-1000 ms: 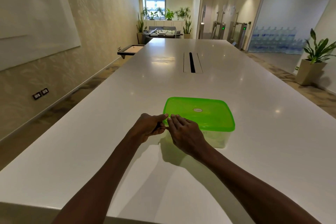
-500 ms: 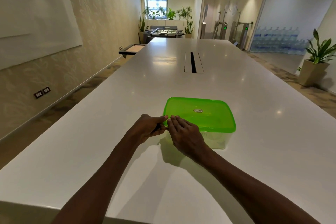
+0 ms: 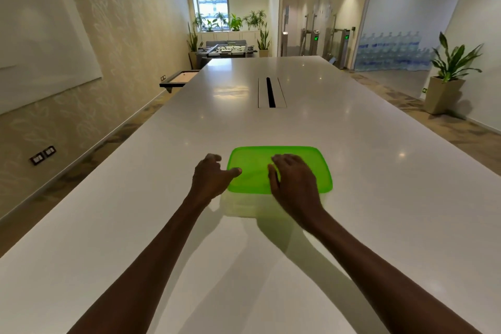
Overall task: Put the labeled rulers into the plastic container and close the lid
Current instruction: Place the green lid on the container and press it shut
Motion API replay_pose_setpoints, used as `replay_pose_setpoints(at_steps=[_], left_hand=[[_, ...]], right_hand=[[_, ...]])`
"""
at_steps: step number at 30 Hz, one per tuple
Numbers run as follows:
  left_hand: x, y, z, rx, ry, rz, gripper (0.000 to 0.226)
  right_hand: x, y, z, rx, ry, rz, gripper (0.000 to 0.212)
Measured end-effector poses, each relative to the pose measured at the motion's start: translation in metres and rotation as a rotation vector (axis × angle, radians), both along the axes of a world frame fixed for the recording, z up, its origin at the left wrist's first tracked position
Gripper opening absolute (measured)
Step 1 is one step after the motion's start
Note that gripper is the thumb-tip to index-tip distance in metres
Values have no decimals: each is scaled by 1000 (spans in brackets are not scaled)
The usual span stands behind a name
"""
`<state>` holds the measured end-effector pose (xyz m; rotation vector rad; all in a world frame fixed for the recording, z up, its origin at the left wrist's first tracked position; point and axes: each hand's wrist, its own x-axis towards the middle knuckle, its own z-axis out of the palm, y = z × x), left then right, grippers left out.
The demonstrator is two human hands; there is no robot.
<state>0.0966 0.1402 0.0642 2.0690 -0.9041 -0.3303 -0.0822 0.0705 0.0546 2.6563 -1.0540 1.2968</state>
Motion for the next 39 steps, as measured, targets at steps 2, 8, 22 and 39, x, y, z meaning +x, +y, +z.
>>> replay_pose_setpoints(at_steps=[2, 8, 22, 39], left_hand=[[-14, -13, 5, -32, -205, -75, 69], [-35, -55, 5, 248, -495, -311, 85], [-32, -68, -14, 458, -520, -333, 102], [-11, -68, -10, 309, -624, -374, 107]], right_hand=[[-14, -20, 7, 68, 32, -123, 31], [-32, -78, 15, 411, 355, -49, 59], [-33, -98, -12, 502, 449, -30, 79], [-18, -105, -1, 427, 527, -11, 81]])
